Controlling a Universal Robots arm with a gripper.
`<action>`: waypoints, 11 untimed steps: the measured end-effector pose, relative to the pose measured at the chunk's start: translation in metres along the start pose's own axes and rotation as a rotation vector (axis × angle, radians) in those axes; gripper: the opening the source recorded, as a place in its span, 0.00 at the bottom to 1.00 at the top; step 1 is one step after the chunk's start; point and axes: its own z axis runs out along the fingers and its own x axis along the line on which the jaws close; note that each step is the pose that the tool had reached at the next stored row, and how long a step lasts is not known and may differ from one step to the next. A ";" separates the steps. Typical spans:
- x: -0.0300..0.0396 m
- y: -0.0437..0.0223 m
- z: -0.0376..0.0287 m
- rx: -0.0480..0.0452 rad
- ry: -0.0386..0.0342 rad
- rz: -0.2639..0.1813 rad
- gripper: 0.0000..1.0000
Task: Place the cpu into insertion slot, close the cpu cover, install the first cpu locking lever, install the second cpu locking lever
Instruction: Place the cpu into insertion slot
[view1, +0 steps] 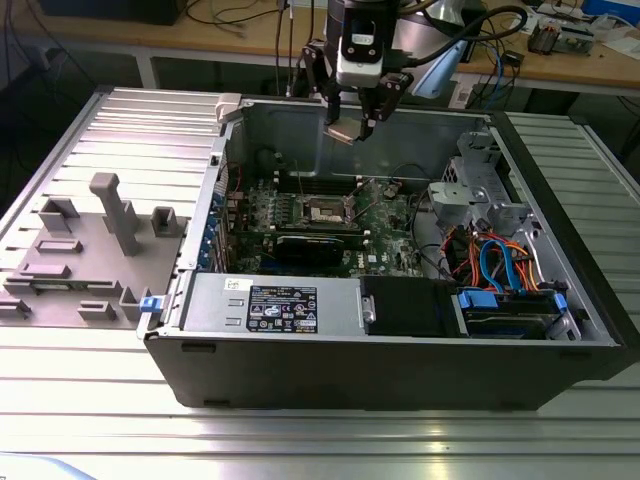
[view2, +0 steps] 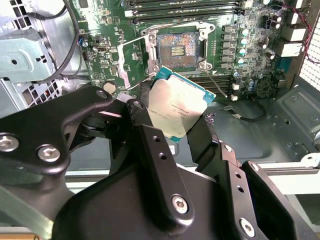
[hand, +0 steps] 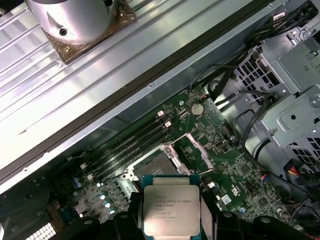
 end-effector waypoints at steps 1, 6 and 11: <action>0.0000 0.0000 0.0000 -0.0001 -0.0005 0.005 0.54; 0.0000 0.0000 0.0001 -0.0008 -0.0034 0.038 0.54; 0.0001 -0.0001 0.0001 -0.0011 -0.0050 0.055 0.54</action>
